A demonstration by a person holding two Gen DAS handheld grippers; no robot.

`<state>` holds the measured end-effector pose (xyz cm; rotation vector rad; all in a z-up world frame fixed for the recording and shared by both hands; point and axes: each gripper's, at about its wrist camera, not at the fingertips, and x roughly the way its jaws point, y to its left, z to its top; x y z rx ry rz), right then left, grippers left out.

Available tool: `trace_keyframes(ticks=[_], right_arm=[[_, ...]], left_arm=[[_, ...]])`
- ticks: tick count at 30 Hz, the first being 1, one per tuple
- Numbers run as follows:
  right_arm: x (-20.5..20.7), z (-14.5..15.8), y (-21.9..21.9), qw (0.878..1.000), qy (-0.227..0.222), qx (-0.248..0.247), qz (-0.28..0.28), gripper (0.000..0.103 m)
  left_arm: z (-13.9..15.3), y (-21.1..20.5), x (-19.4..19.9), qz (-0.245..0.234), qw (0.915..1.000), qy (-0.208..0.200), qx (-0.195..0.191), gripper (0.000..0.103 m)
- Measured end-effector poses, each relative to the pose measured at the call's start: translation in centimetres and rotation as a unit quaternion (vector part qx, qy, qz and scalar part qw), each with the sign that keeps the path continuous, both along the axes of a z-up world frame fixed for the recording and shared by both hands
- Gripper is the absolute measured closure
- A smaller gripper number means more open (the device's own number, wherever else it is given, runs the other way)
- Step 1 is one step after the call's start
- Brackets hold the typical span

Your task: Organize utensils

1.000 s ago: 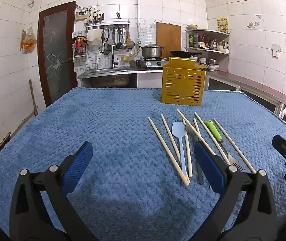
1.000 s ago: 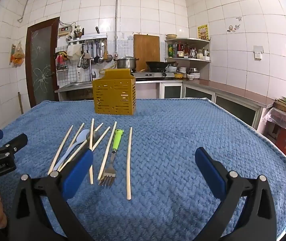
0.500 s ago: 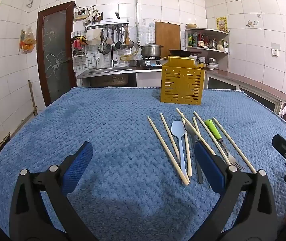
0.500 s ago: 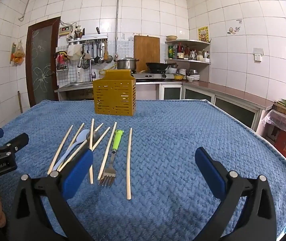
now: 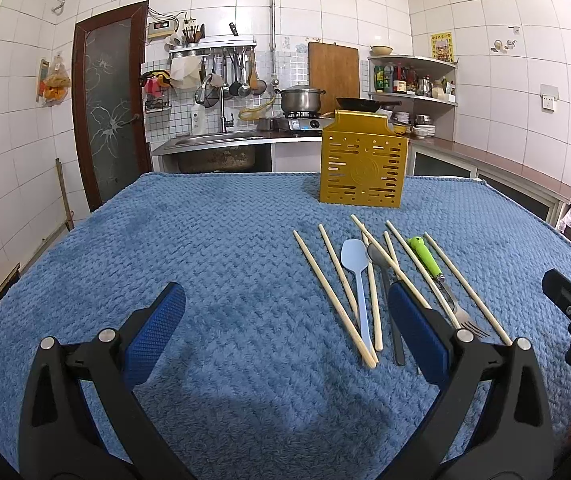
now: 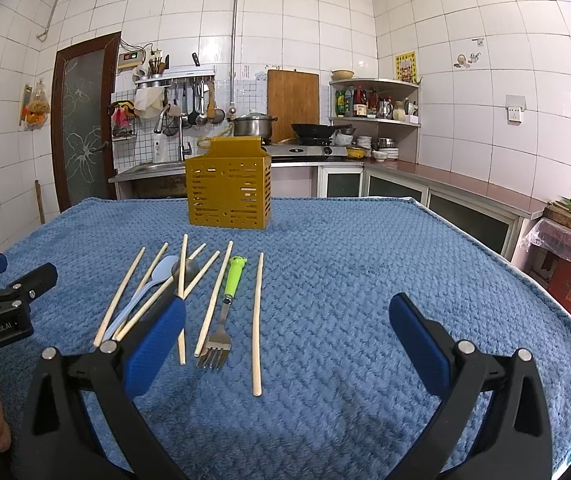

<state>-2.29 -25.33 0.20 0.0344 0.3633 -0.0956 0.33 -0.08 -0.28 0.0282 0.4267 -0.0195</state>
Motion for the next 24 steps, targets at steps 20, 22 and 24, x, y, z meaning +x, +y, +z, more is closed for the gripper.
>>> trace_keyframes(ticks=[20, 22, 24], right_arm=[[-0.09, 0.01, 0.08, 1.0, -0.001, -0.001, 0.0, 0.004], [-0.09, -0.01, 0.1, 1.0, -0.001, 0.0, 0.0, 0.004], [-0.07, 0.0, 0.11, 1.0, -0.001, -0.001, -0.001, 0.004]], left_arm=[[-0.07, -0.1, 0.06, 0.0, 1.0, 0.001, 0.0, 0.005], [-0.08, -0.12, 0.09, 0.0, 1.0, 0.002, 0.0, 0.005], [-0.09, -0.1, 0.08, 0.0, 1.0, 0.002, 0.0, 0.005]])
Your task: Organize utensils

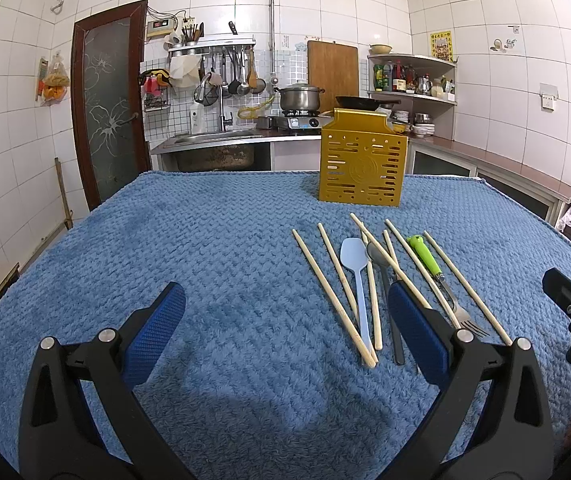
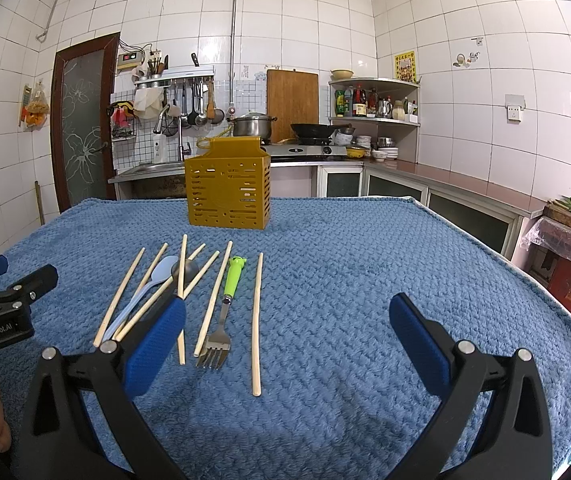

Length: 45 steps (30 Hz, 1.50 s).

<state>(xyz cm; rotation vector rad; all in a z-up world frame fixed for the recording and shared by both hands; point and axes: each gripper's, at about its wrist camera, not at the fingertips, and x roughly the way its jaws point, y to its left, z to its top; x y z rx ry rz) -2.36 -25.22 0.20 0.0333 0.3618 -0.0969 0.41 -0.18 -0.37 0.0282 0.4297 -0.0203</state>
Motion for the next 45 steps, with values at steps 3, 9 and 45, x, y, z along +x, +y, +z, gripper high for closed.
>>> trace_keyframes(ticks=[3, 9, 45], right_arm=[[0.0, 0.0, 0.0, 1.0, 0.0, 0.0, 0.0, 0.004], [0.0, -0.1, -0.1, 1.0, 0.001, 0.0, 0.0, 0.004], [2.8, 1.7, -0.8, 0.999, 0.028, 0.021, 0.028, 0.004]], left_arm=[[0.0, 0.0, 0.0, 0.0, 1.0, 0.0, 0.0, 0.005], [0.0, 0.0, 0.0, 0.0, 1.0, 0.001, 0.0, 0.005], [0.6, -0.1, 2.3, -0.001, 0.9981, 0.061, 0.005, 0.005]])
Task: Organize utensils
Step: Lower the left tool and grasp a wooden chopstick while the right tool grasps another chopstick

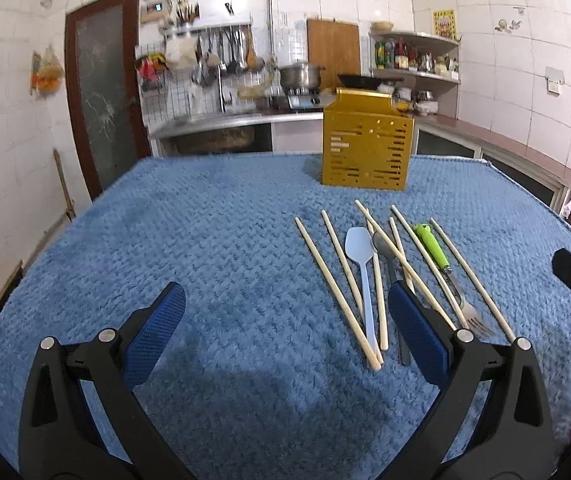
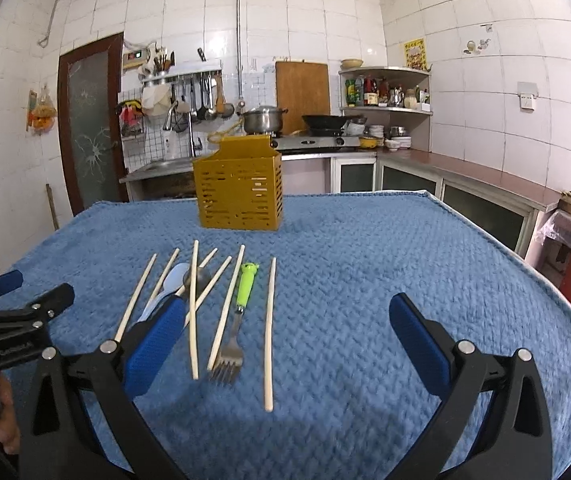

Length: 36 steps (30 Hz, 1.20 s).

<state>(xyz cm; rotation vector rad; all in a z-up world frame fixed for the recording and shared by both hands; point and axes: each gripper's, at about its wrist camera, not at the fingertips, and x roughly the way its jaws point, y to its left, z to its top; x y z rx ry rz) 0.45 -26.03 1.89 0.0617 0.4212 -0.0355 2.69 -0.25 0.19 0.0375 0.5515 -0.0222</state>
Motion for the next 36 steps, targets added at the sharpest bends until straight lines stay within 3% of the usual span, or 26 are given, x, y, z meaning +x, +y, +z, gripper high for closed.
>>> trace_keyframes(ticks=[3, 9, 16, 23, 31, 33, 35, 36], right_arm=[[2.4, 0.3, 0.1, 0.999, 0.034, 0.005, 0.017, 0.004], [7.3, 0.8, 0.7, 0.996, 0.075, -0.023, 0.032, 0.004], [13.4, -0.9, 0.4, 0.991, 0.116, -0.064, 0.007, 0.004], [18.1, -3.1, -0.3, 0.985, 0.169, -0.037, 0.008, 0.004], [20.3, -5.1, -0.4, 0.98, 0.196, -0.027, -0.002, 0.005], [20.7, -5.4, -0.4, 0.979, 0.202, -0.031, -0.007, 0.009], [21.2, -6.0, -0.3, 0.975, 0.217, -0.035, -0.002, 0.031], [21.3, -6.2, -0.3, 0.974, 0.224, -0.032, 0.001, 0.036]], left_arm=[[0.8, 0.7, 1.8, -0.003, 0.9994, 0.027, -0.02, 0.005], [1.7, 0.9, 5.4, -0.01, 0.9979, 0.059, -0.024, 0.005], [0.7, 0.3, 10.1, -0.014, 0.9945, 0.1, -0.028, 0.005], [-0.6, 0.6, 14.3, 0.002, 0.992, 0.123, -0.03, 0.005], [-2.3, 0.4, 17.0, 0.005, 0.9874, 0.154, -0.037, 0.006], [-2.7, 0.6, 17.5, 0.007, 0.9853, 0.164, -0.046, 0.013], [-3.1, 0.6, 18.1, 0.004, 0.9821, 0.181, -0.051, 0.023], [-3.3, 0.5, 18.3, 0.002, 0.9809, 0.188, -0.052, 0.029]])
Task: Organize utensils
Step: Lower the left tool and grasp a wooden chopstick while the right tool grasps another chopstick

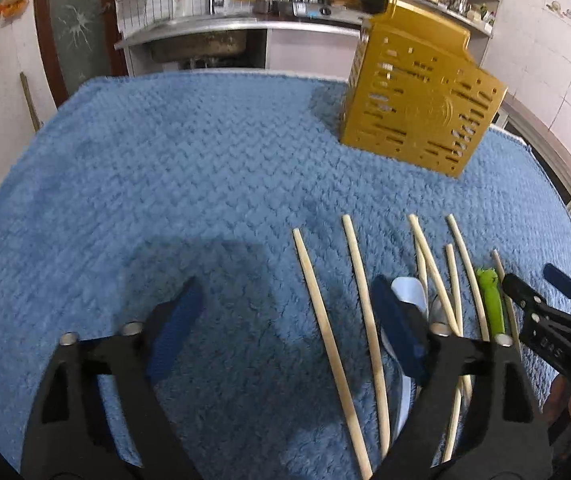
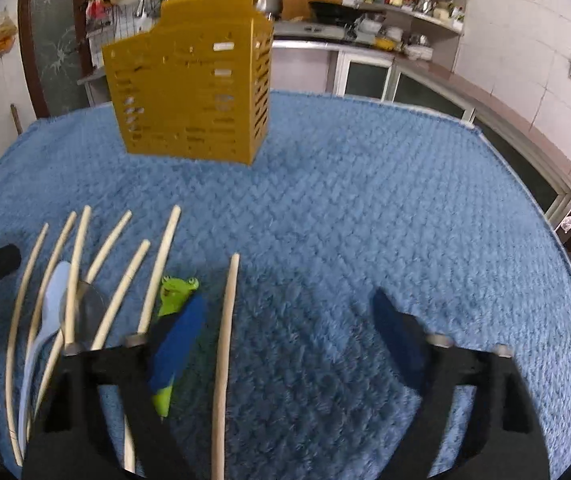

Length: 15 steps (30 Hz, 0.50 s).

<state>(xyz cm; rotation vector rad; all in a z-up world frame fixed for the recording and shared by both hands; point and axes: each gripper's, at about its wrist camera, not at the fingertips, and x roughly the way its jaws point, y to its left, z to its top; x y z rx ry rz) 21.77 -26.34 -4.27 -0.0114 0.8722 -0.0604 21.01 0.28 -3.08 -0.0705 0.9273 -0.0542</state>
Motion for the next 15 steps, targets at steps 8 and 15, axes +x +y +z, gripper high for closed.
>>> trace_keyframes(ticks=[8, 15], right_arm=[[0.5, -0.5, 0.9, 0.999, 0.027, 0.022, 0.019, 0.068], [1.4, -0.1, 1.4, 0.998, 0.058, 0.02, 0.025, 0.078]], left_arm=[[-1.4, -0.8, 1.3, -0.011, 0.9986, 0.051, 0.006, 0.065], [-1.4, -0.7, 2.1, -0.011, 0.9979, 0.064, 0.006, 0.073]])
